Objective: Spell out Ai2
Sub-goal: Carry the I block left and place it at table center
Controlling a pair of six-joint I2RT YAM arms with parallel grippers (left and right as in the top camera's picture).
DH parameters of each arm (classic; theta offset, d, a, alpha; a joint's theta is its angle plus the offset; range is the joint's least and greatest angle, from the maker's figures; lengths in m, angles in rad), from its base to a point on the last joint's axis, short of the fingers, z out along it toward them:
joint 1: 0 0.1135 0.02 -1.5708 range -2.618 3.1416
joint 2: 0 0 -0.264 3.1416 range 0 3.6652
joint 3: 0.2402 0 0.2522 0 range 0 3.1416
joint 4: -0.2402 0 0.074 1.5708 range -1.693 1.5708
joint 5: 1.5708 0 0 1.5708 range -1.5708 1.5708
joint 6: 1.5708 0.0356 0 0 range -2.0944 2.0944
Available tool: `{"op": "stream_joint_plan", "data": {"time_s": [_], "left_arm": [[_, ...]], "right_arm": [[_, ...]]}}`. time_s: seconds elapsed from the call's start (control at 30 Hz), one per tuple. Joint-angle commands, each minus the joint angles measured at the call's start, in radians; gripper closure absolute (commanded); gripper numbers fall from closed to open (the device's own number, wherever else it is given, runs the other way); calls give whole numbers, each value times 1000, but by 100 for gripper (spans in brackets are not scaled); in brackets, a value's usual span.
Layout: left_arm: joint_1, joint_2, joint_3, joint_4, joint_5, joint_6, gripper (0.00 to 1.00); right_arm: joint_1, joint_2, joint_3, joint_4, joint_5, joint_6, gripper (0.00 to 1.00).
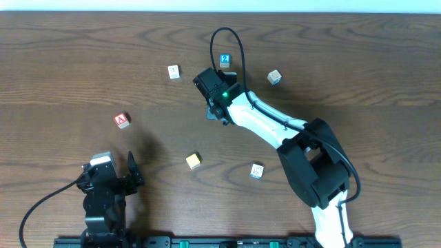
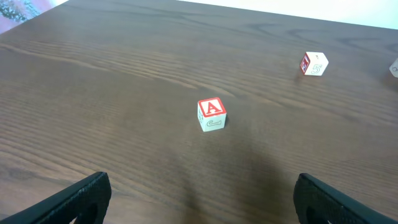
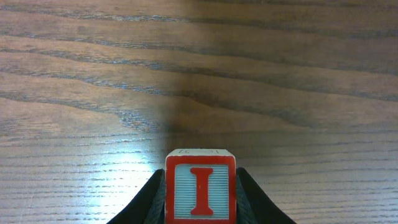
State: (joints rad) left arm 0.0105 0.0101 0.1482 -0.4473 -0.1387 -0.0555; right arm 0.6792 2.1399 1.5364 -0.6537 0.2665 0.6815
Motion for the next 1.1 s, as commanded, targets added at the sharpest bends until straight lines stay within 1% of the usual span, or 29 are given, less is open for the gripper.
{"op": "stream_joint_plan", "data": {"time_s": [0.0, 0.03, 0.1, 0.13, 0.17, 0.27, 0.4, 0.5, 0.6, 0.63, 0.67, 0.73, 0.83, 0.93, 0.97, 1.0, 1.03, 1.07], "left_arm": [[2, -6, -20, -3, -18, -8, 5], [2, -6, -20, -3, -18, -8, 5], [2, -6, -20, -3, -18, -8, 5], [2, -6, -20, -3, -18, -8, 5], [2, -6, -20, -3, -18, -8, 5], [2, -6, -20, -3, -18, -8, 5], [2, -6, -20, -3, -18, -8, 5], [2, -6, -20, -3, -18, -8, 5], [2, -6, -20, -3, -18, -8, 5], [2, -6, -20, -3, -18, -8, 5], [2, -6, -20, -3, -18, -8, 5], [2, -6, -20, -3, -18, -8, 5], [2, -6, -20, -3, -18, -8, 5], [2, -6, -20, -3, -18, -8, 5], [2, -6, -20, -3, -18, -8, 5], [2, -6, -20, -3, -18, -8, 5], [2, -6, -20, -3, -18, -8, 5], [2, -6, -20, -3, -18, -8, 5]], "right_arm": [[0, 26, -9, -5, 26, 22, 98], [0, 26, -9, -5, 26, 21, 93], [0, 26, -9, -5, 26, 21, 65], [0, 26, -9, -5, 25, 21, 59], [0, 26, -9, -5, 26, 21, 56], [0, 26, -9, -5, 25, 21, 51], [0, 26, -9, -5, 25, 21, 51], [0, 26, -9, -5, 25, 21, 56], [0, 26, -9, -4, 25, 21, 58], [0, 26, -9, -3, 26, 21, 62], [0, 26, -9, -1, 25, 21, 64], [0, 26, -9, 0, 25, 21, 64], [0, 26, -9, 0, 26, 21, 62], [0, 26, -9, -1, 26, 21, 50], [0, 26, -9, -1, 26, 21, 50], [-1, 26, -9, 0, 26, 21, 52], [-2, 26, -9, -1, 26, 21, 60], [-2, 26, -9, 0, 26, 21, 65]]}}
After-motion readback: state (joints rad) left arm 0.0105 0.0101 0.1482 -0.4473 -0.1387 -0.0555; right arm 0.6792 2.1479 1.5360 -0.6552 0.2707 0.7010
